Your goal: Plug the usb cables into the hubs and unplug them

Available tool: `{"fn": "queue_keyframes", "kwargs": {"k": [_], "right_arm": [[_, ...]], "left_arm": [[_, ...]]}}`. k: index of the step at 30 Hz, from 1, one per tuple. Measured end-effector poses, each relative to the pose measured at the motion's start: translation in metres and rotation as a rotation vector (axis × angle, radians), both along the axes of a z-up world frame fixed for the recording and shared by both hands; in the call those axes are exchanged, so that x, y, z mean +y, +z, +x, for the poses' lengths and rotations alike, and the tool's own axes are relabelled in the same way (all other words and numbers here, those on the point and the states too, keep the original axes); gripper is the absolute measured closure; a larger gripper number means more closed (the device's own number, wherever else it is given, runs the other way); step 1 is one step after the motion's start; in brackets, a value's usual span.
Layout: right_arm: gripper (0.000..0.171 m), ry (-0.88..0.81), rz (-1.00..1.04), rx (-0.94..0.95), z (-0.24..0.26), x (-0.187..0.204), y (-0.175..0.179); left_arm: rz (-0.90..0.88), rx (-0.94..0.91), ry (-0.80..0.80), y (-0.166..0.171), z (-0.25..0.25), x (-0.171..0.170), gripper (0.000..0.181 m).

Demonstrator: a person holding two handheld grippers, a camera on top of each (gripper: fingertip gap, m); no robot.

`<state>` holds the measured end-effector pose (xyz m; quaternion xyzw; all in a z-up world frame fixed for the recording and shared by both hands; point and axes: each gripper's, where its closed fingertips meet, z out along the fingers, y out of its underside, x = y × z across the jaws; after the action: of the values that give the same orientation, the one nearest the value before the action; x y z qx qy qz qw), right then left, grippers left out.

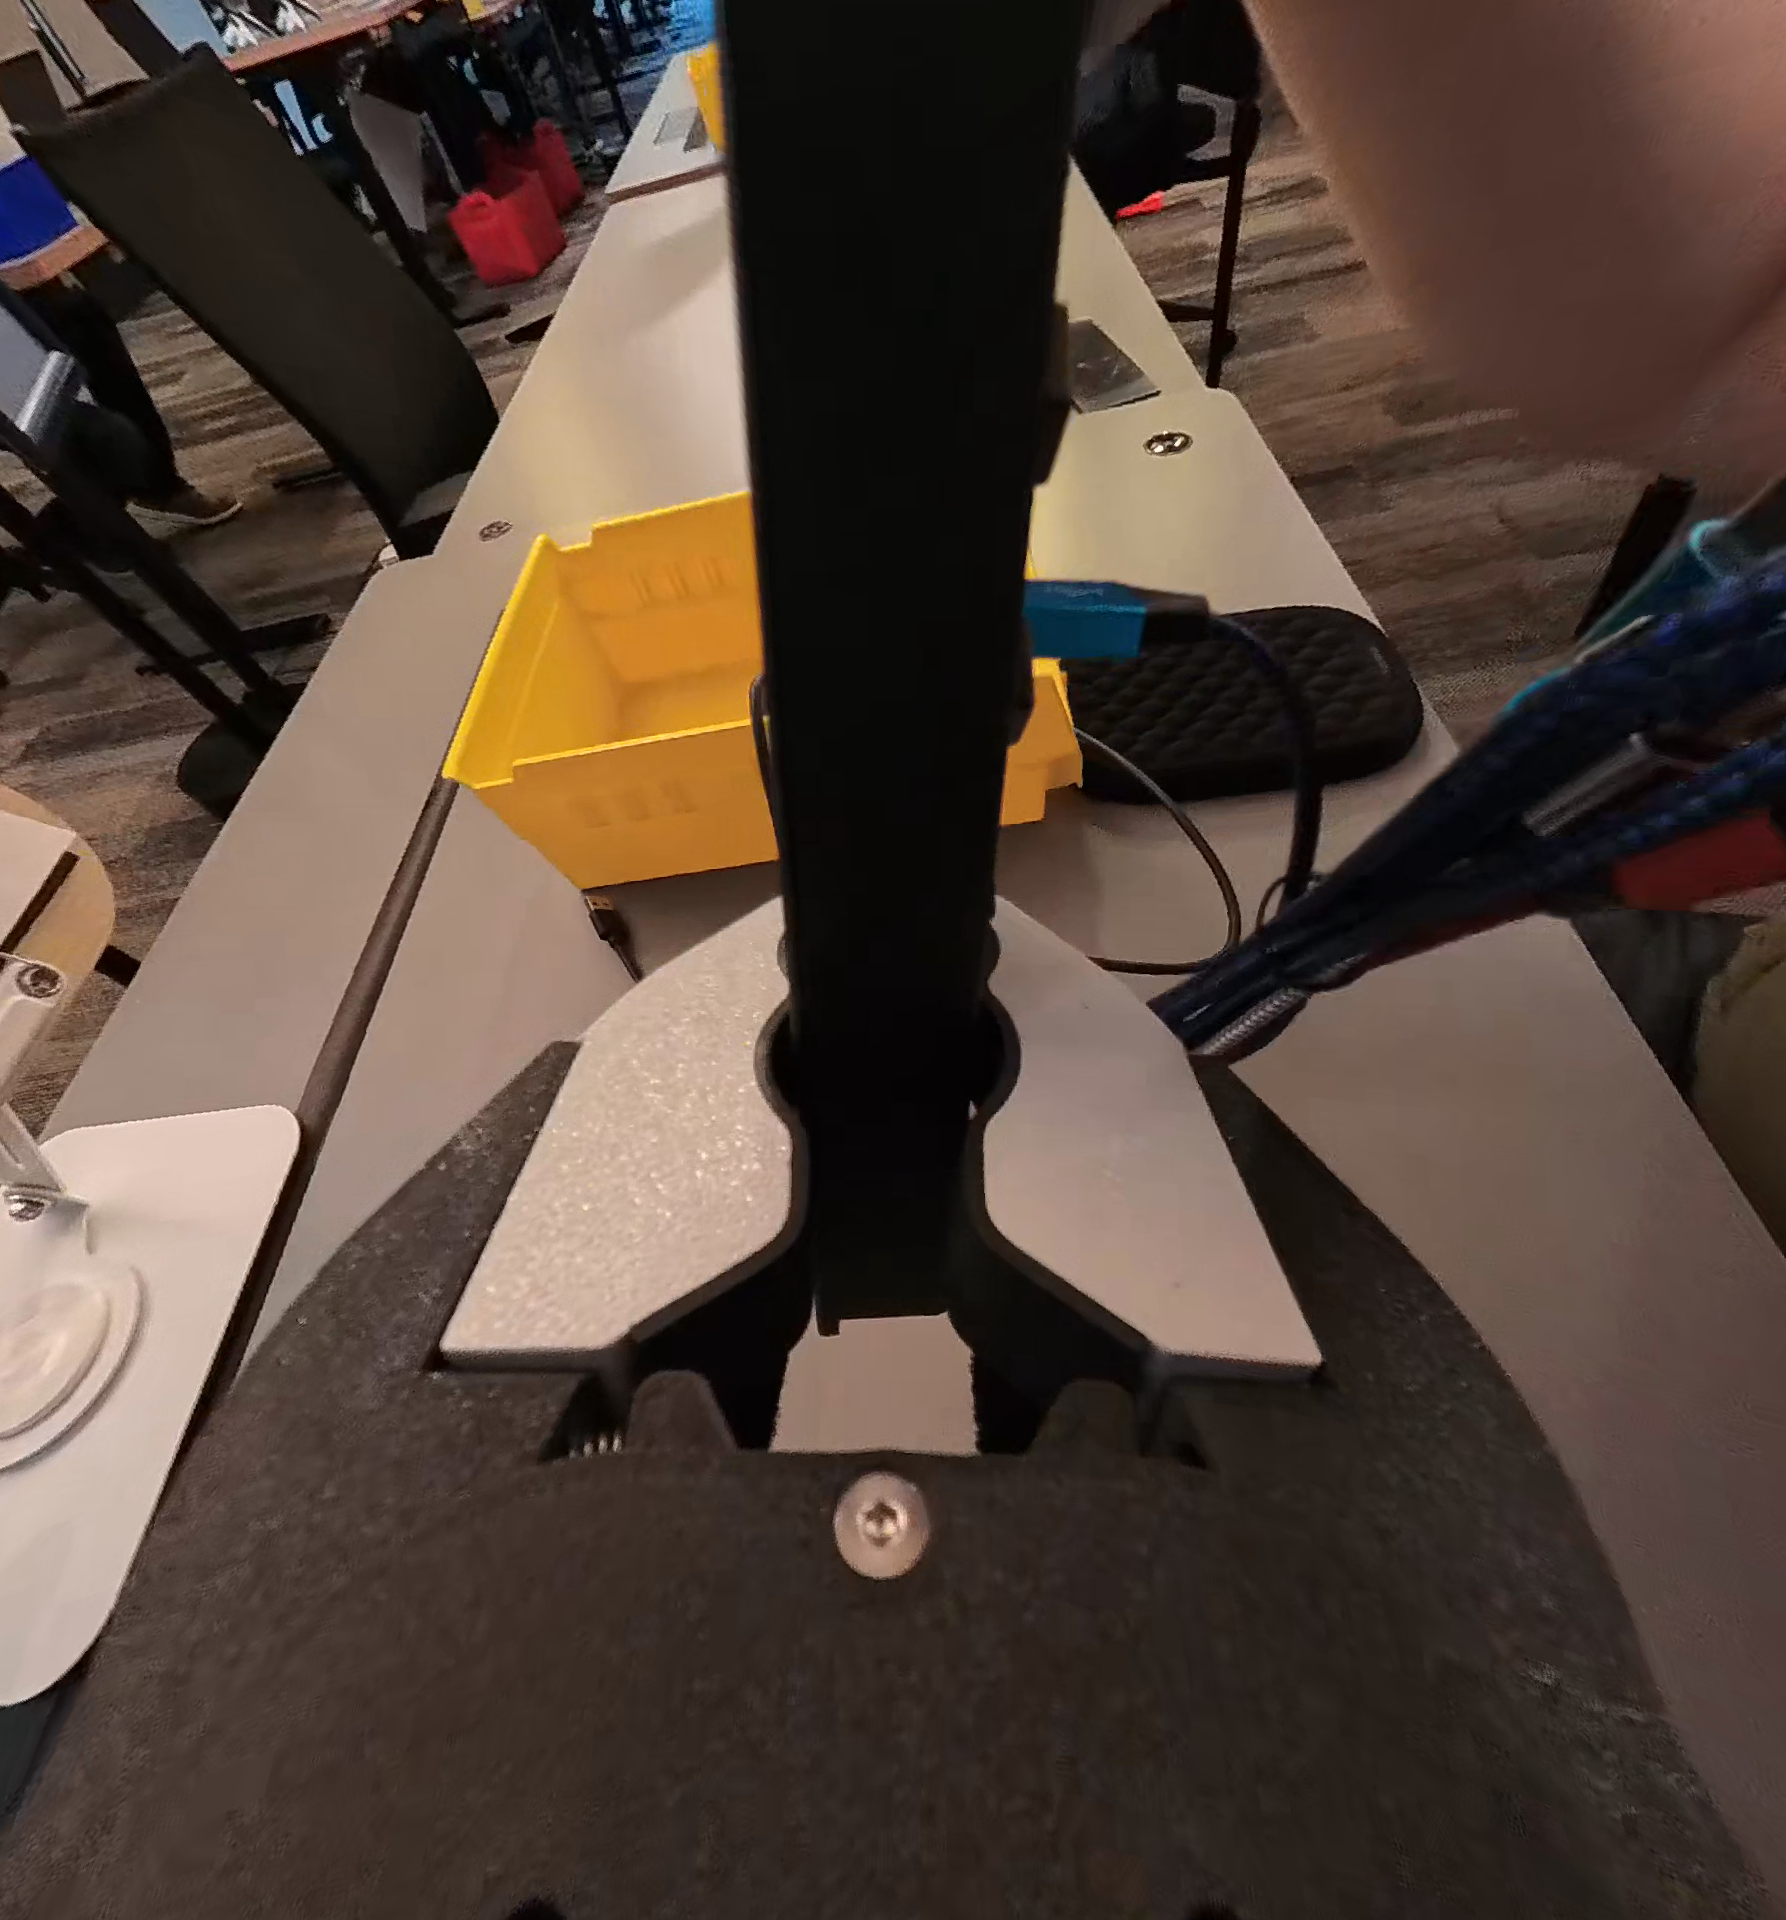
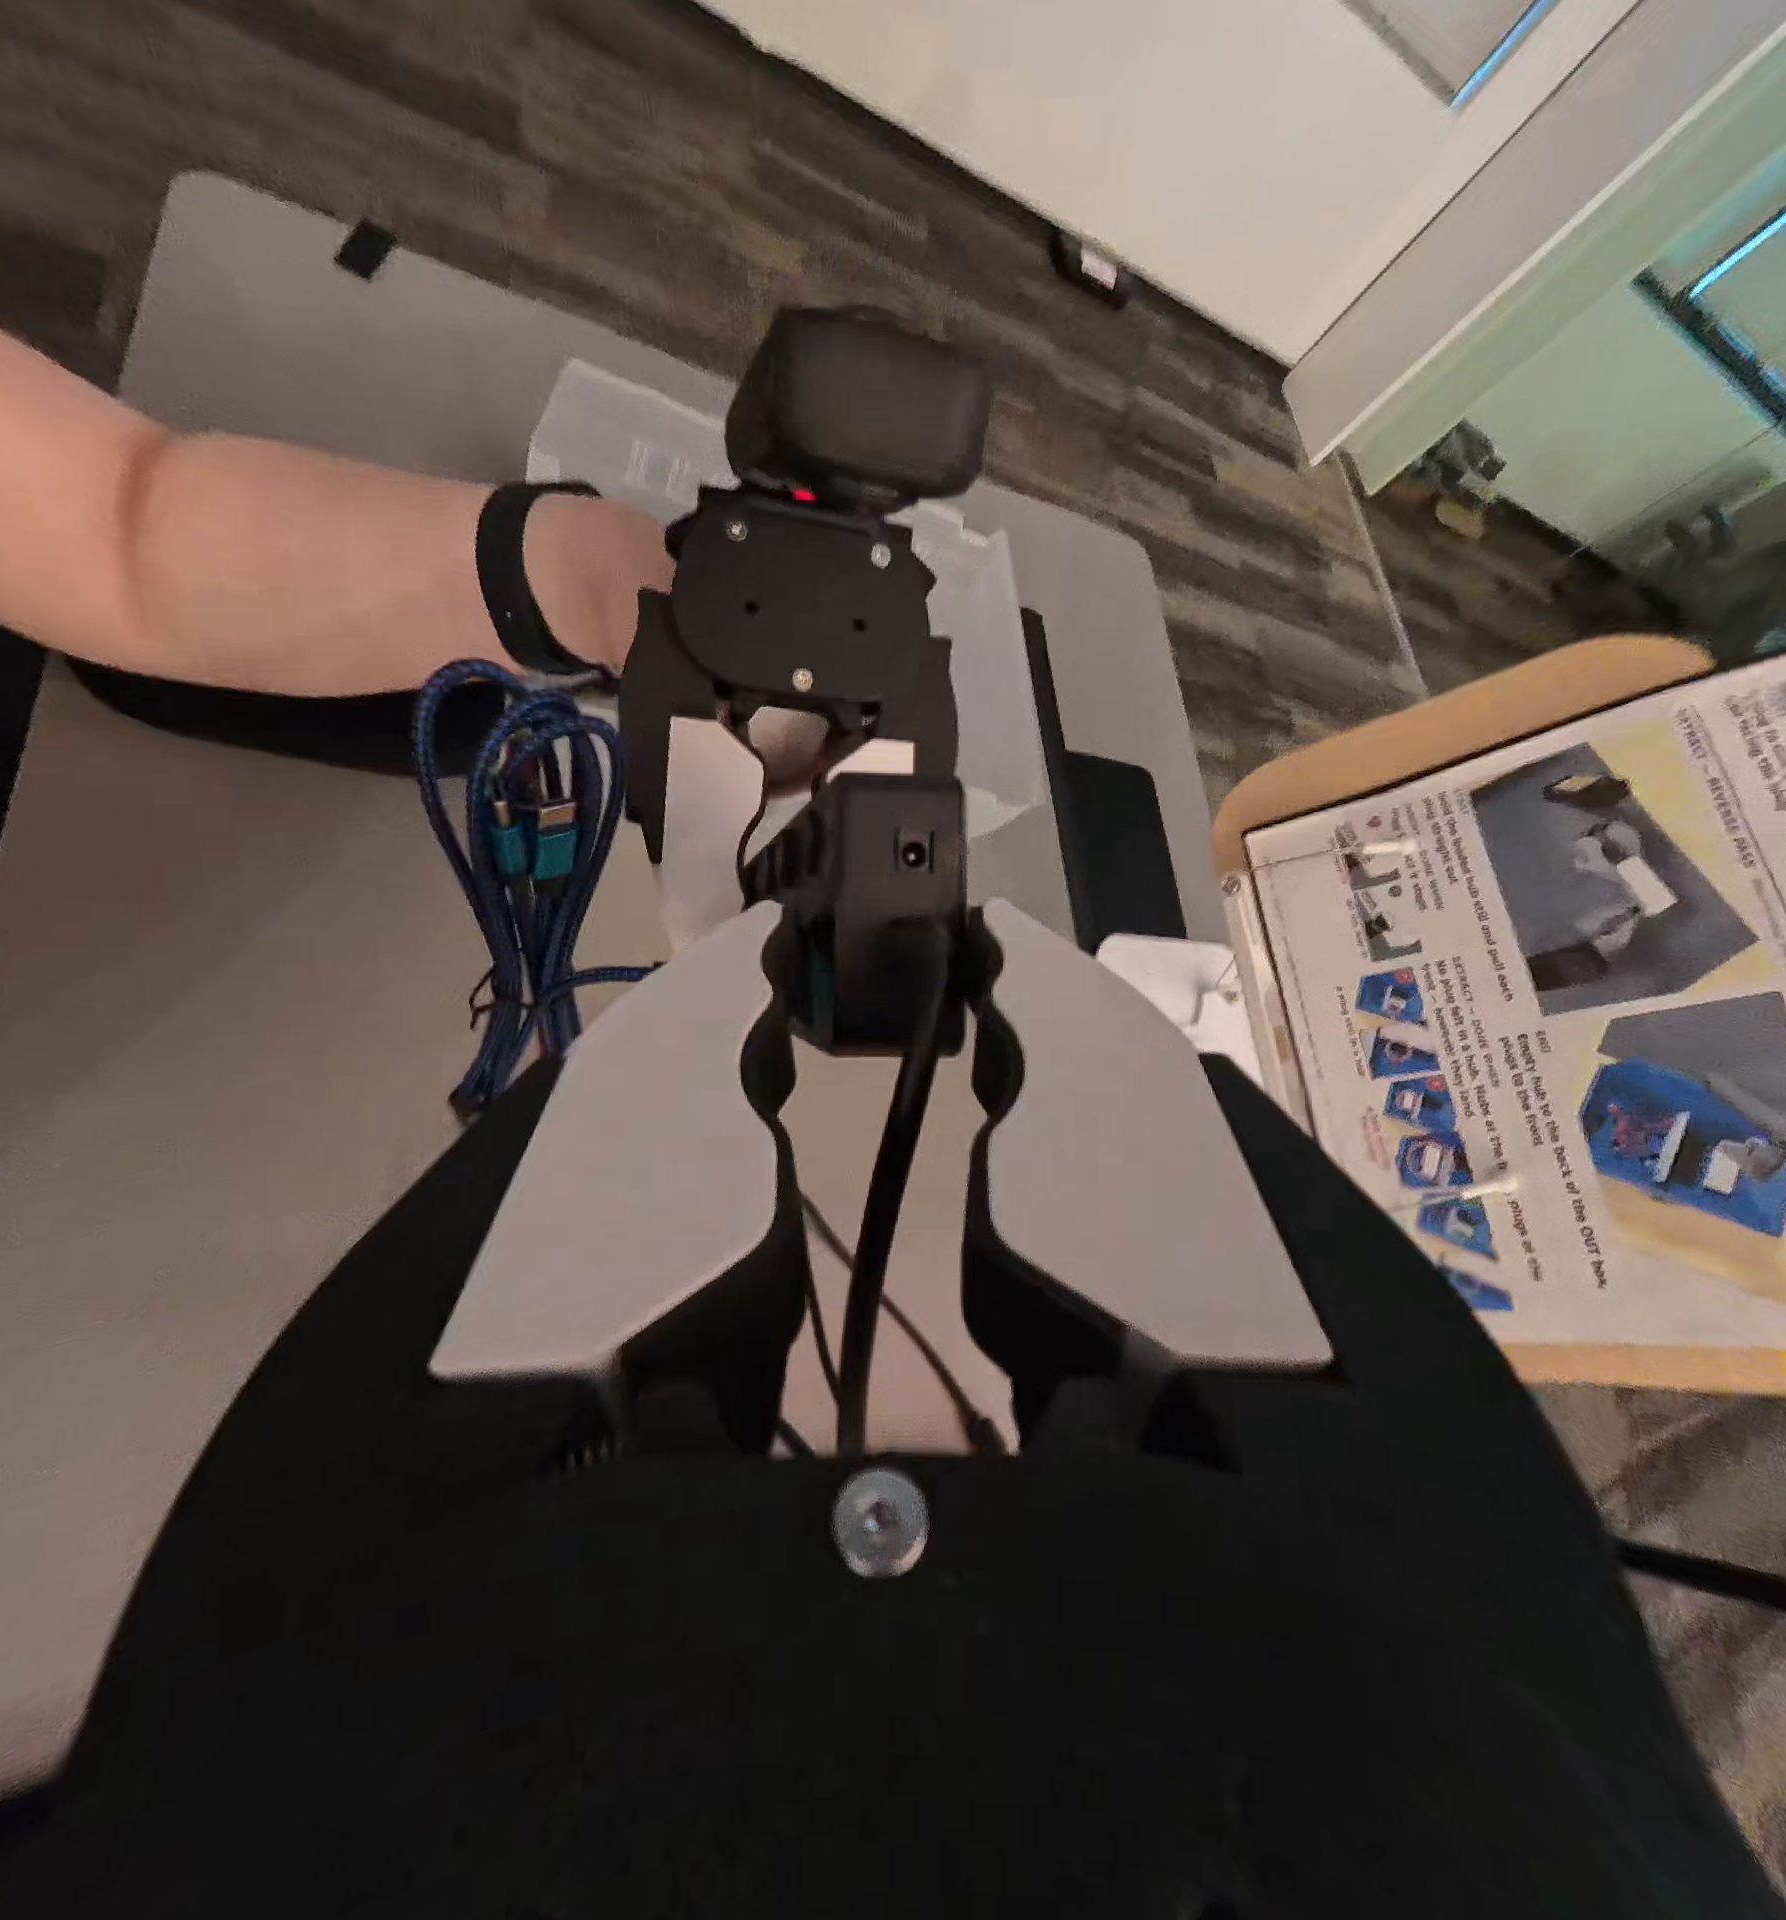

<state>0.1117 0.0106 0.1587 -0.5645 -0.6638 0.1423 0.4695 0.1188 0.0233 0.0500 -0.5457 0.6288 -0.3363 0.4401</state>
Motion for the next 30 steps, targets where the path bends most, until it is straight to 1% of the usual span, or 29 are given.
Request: {"fn": "queue_keyframes", "kwargs": {"k": [2, 4, 7, 11, 15, 19, 24, 27, 30], "right_arm": [[0.137, -0.031, -0.052, -0.058, 0.001, 0.003, -0.009], [0.134, -0.031, -0.104, -0.075, -0.001, 0.002, -0.014], [0.136, -0.022, -0.177, -0.103, -0.004, -0.002, -0.020], [0.140, -0.019, -0.168, -0.150, -0.008, -0.004, -0.025], [0.143, -0.054, -0.265, -0.183, -0.008, -0.008, -0.028], [0.143, -0.080, -0.262, -0.233, -0.008, -0.009, -0.028], [0.143, -0.102, -0.162, -0.314, -0.015, -0.013, -0.029], [0.143, -0.106, -0.144, -0.337, -0.018, -0.013, -0.031], [0.143, -0.116, -0.124, -0.336, -0.017, -0.010, -0.027]], "left_arm": [[-0.006, -0.009, -0.009, 0.002, 0.002, -0.003, 0.156], [-0.018, -0.016, -0.031, 0.003, 0.004, -0.007, 0.156], [0.000, -0.006, -0.043, 0.002, 0.002, -0.009, 0.156], [-0.016, -0.014, -0.065, 0.003, 0.002, -0.012, 0.156], [-0.026, -0.020, -0.091, 0.002, 0.001, -0.015, 0.156], [-0.018, -0.054, -0.115, 0.004, 0.002, -0.015, 0.156], [0.060, -0.063, -0.101, 0.004, -0.002, -0.011, 0.156], [0.042, -0.042, -0.106, 0.000, -0.004, -0.011, 0.153], [0.018, -0.078, -0.071, 0.006, -0.005, -0.005, 0.151]]}}
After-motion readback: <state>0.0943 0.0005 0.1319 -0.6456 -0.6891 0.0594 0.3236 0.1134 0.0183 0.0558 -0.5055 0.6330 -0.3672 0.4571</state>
